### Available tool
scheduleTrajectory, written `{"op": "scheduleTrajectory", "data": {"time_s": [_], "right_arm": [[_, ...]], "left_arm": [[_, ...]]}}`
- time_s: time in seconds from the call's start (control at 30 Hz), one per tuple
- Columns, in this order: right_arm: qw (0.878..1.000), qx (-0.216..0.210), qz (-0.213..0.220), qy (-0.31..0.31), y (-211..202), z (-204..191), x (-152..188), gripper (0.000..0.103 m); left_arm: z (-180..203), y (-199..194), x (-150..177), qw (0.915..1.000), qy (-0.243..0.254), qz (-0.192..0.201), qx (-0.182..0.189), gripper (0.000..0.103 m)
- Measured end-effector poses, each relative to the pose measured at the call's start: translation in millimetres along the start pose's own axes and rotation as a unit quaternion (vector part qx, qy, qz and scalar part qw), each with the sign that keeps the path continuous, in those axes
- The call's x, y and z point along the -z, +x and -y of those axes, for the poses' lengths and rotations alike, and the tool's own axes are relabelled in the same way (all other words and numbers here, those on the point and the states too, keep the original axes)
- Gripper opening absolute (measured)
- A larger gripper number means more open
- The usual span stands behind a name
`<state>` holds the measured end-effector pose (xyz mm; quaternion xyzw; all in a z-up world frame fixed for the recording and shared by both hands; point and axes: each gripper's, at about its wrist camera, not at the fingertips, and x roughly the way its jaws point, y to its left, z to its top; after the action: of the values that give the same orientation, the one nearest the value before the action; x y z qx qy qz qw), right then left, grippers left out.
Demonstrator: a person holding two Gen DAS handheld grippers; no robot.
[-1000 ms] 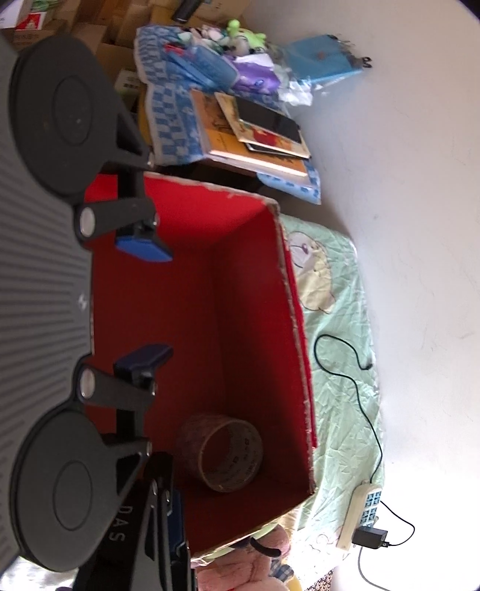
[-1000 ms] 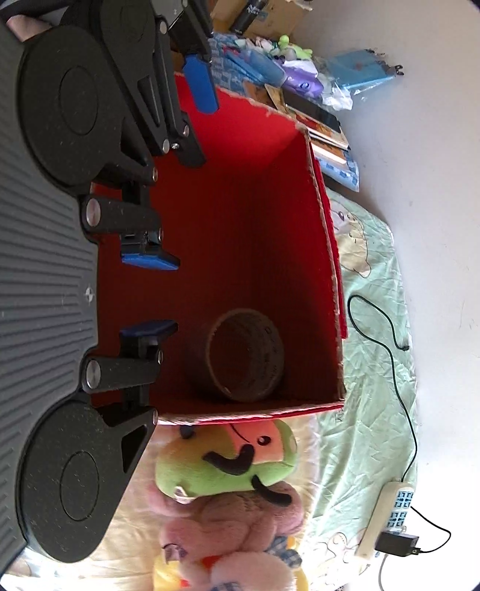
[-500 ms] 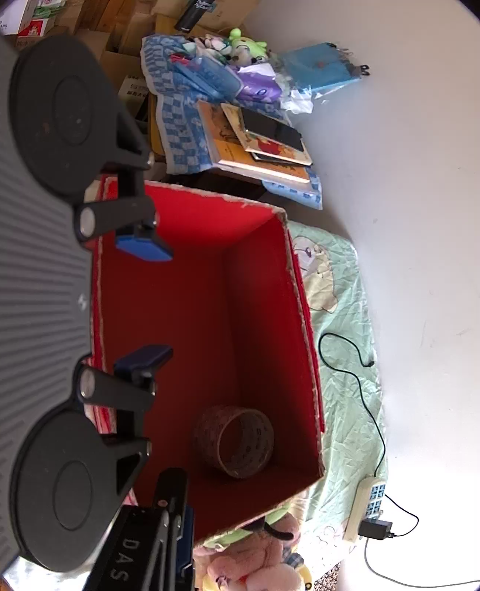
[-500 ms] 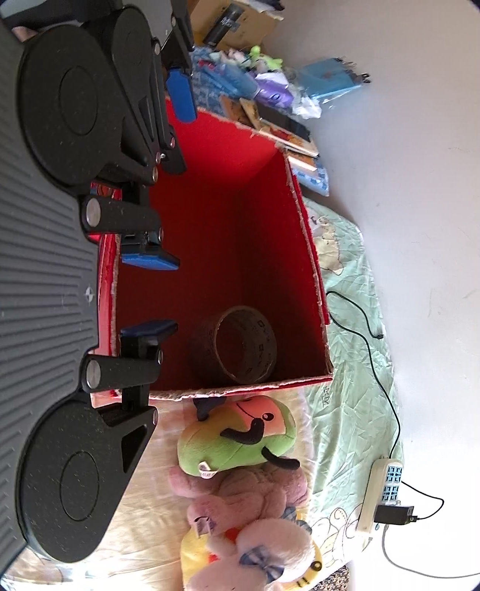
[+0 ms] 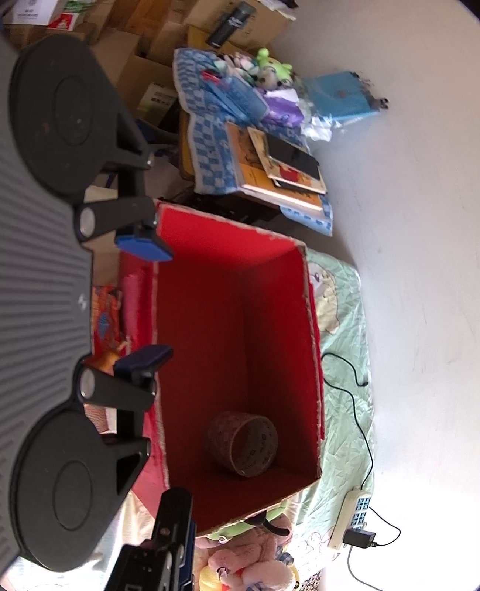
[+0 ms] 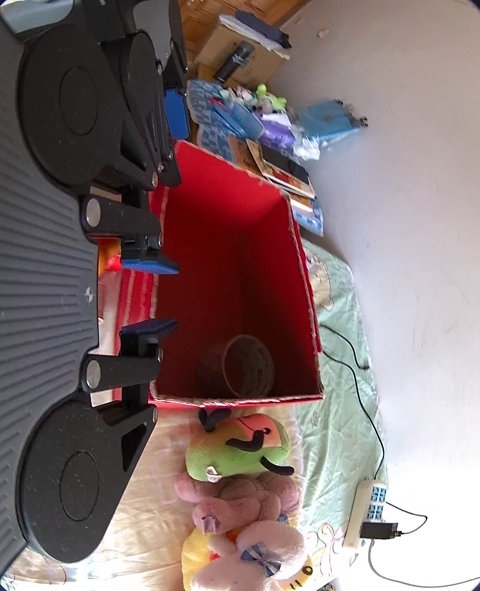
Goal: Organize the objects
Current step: 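Withdraw the open right gripper up out of the red box, then move the right gripper to the brown pine cone and close on it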
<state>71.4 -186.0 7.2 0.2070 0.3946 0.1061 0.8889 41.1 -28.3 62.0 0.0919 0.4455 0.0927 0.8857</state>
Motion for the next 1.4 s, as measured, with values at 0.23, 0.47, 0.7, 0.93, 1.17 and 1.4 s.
{"op": "scheduleTrajectory", "data": {"time_s": [0.23, 0.47, 0.7, 0.93, 1.17, 1.4], "right_arm": [[1.0, -0.019, -0.009, 0.004, -8, 13, 17, 0.03], [0.997, -0.065, -0.033, 0.032, -6, 34, 40, 0.03], [0.986, -0.101, -0.101, 0.087, 6, 73, 72, 0.035], [0.967, -0.137, -0.155, 0.15, 21, 97, 94, 0.046], [0.957, -0.15, -0.171, 0.182, 33, 104, 104, 0.053], [0.951, -0.153, -0.187, 0.191, 43, 106, 108, 0.053]], "left_arm": [[-12, -3, 28, 0.999, -0.034, -0.026, 0.014, 0.054], [-11, 0, 59, 0.9946, -0.049, -0.055, 0.073, 0.054], [8, -21, 99, 0.984, 0.003, -0.043, 0.173, 0.048], [59, -22, 128, 0.9608, 0.064, -0.056, 0.264, 0.043], [76, -3, 137, 0.9531, 0.055, -0.062, 0.291, 0.043], [81, 11, 139, 0.9604, 0.061, -0.057, 0.266, 0.043]]}}
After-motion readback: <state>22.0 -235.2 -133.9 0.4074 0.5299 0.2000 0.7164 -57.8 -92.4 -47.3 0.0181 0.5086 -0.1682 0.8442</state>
